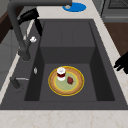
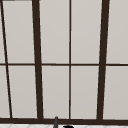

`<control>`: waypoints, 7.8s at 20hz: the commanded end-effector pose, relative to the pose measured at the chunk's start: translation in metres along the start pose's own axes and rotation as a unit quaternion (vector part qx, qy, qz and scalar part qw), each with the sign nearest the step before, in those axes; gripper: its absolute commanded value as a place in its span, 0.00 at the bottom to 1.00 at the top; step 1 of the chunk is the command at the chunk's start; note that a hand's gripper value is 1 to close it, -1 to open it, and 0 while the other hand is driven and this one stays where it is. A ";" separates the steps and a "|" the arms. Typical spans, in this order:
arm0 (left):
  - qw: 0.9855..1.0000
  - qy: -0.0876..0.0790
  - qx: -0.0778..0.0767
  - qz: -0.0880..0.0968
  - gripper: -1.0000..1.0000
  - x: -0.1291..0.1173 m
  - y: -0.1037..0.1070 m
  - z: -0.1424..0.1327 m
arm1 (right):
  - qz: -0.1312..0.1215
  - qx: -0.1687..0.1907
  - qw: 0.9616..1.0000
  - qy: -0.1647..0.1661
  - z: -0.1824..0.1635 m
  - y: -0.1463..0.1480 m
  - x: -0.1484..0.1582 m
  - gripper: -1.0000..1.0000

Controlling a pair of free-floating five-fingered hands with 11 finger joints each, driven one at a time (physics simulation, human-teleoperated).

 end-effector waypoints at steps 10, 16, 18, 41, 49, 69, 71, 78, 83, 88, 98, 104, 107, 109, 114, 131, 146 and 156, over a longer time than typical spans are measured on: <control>1.000 0.000 0.000 0.000 0.50 0.000 0.000 0.000 | -0.034 0.037 0.998 -0.033 -0.021 0.022 -0.027 0.00; 1.000 0.000 0.000 0.000 0.50 0.000 0.000 0.000 | -0.058 0.042 0.996 -0.054 -0.002 0.027 -0.029 0.00; 1.000 0.000 0.000 0.000 0.50 0.000 0.000 0.000 | -0.061 0.059 0.995 -0.054 -0.003 0.024 -0.022 0.00; 1.000 0.000 0.000 0.000 0.50 0.000 0.000 0.000 | 0.003 0.018 0.997 0.071 -0.055 0.024 -0.001 1.00; 1.000 0.000 0.000 0.000 0.50 0.000 0.000 0.000 | 0.067 0.036 0.987 0.141 -0.048 -0.005 0.038 1.00; 1.000 0.000 0.000 0.000 0.50 0.000 0.000 0.000 | 0.349 -0.085 0.856 0.371 -0.039 0.036 0.138 1.00; 1.000 0.000 0.000 0.000 0.50 0.000 0.000 0.000 | 0.368 -0.081 0.841 0.388 -0.040 0.039 0.146 1.00; 1.000 0.000 0.000 0.000 0.50 0.000 0.000 0.000 | 0.332 -0.159 0.807 0.462 -0.047 0.057 0.160 1.00; 1.000 0.000 0.000 0.000 0.50 0.000 0.000 0.000 | 0.256 -0.212 0.805 0.492 -0.050 0.066 0.169 1.00; 1.000 0.000 0.000 0.000 0.50 0.000 0.000 0.000 | 0.197 -0.235 0.797 0.520 -0.046 0.068 0.189 1.00; 1.000 0.000 0.000 0.000 0.50 0.000 0.000 0.000 | 0.175 -0.200 0.803 0.533 -0.026 0.037 0.170 0.00; 1.000 0.000 0.000 0.000 0.50 0.000 0.000 0.000 | 0.149 -0.211 0.813 0.521 -0.017 0.029 0.136 0.00; 1.000 0.000 0.000 0.000 0.50 0.000 0.000 0.000 | 0.157 -0.202 0.819 0.514 -0.018 0.028 0.125 0.00; 1.000 0.000 0.000 0.000 0.50 0.000 0.000 0.000 | 0.172 -0.206 0.804 0.531 -0.015 0.027 0.134 0.00; 1.000 0.000 0.000 0.000 0.50 0.000 0.000 0.000 | 0.130 -0.163 0.823 0.528 -0.012 0.031 0.123 0.00; 1.000 0.000 0.000 0.000 0.50 0.000 0.000 0.000 | -0.051 -0.047 0.883 0.463 -0.013 0.030 0.124 0.00; 1.000 0.000 0.000 0.000 0.50 0.000 0.000 0.000 | -0.147 0.028 0.894 0.423 -0.025 -0.002 0.098 0.00; 1.000 0.000 0.000 0.000 0.50 0.000 0.000 0.000 | -0.127 0.020 0.926 0.355 -0.037 0.006 0.070 0.00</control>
